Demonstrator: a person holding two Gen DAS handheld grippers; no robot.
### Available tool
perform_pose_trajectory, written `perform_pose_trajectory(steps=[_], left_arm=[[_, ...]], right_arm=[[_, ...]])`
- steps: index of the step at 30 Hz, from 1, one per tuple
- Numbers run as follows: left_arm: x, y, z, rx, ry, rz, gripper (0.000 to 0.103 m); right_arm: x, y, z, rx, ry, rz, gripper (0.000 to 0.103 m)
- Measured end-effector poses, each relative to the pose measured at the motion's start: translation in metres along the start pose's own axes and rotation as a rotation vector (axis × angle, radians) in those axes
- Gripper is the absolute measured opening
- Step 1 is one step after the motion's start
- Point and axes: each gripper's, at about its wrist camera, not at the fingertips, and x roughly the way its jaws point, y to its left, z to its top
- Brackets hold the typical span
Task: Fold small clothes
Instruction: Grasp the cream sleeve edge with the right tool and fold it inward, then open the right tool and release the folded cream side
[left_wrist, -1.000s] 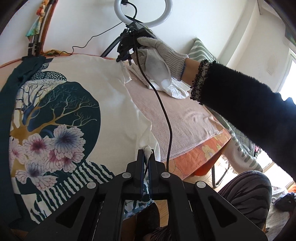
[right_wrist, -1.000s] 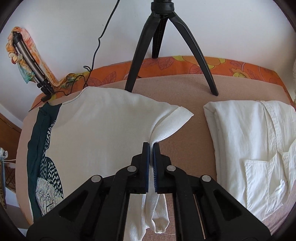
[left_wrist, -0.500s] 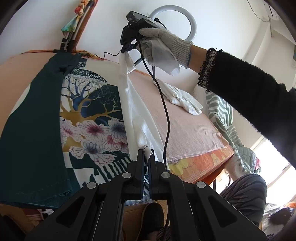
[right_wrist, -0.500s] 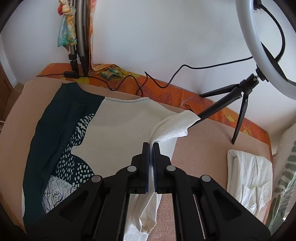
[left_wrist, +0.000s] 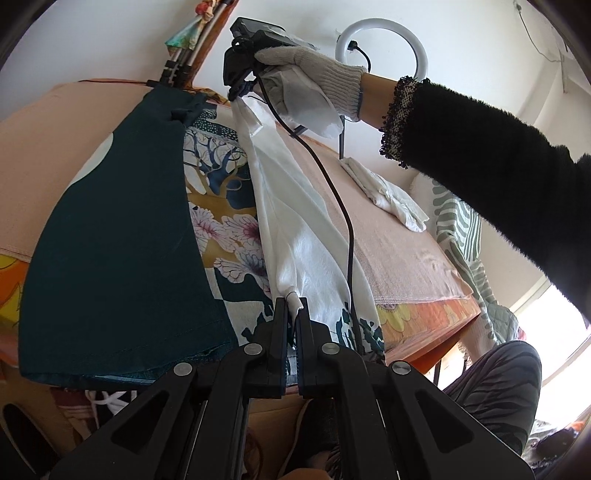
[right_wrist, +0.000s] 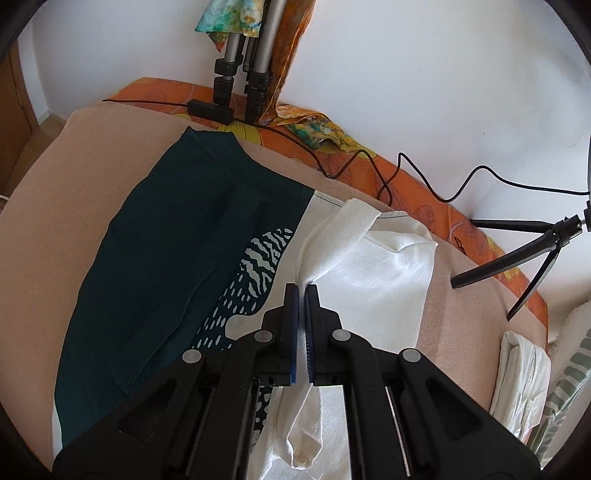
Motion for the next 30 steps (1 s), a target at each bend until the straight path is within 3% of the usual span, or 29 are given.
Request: perform_pose_trajectory(steps=[4, 6, 7, 9, 11, 14, 22, 30], left_arm=[[-0.002, 0.002, 0.000, -0.004, -0.004, 0.001, 0.002], [-0.001, 0.002, 0.001, 0.002, 0.014, -0.002, 0.002], [-0.002, 0.001, 0.001, 0.002, 0.016, 0.010, 0.004], [-0.006, 0.001, 0.002, -0.004, 0.033, 0.005, 0.012], [-0.014, -0.002, 0.002, 0.009, 0.036, 0.013, 0.020], [-0.030, -0.006, 0.002, 0.047, 0.016, 0.025, 0.025], [-0.066, 0.005, 0.015, 0.107, -0.011, 0.070, 0.025], [-0.086, 0.030, 0.052, 0.182, 0.025, 0.166, 0.025]], right_arm=[[0.009, -0.004, -0.001, 0.045, 0.012, 0.070, 0.004], [0.006, -0.014, -0.001, 0.103, 0.006, 0.170, 0.007], [0.001, -0.023, -0.002, 0.144, -0.005, 0.256, 0.012], [-0.017, -0.043, -0.008, 0.227, -0.068, 0.371, 0.042], [-0.038, -0.064, -0.014, 0.275, -0.136, 0.415, 0.047], [-0.058, -0.092, -0.031, 0.323, -0.169, 0.407, 0.047], [-0.100, -0.142, -0.111, 0.394, -0.169, 0.444, 0.046], [-0.157, -0.127, -0.221, 0.295, -0.140, 0.456, 0.046]])
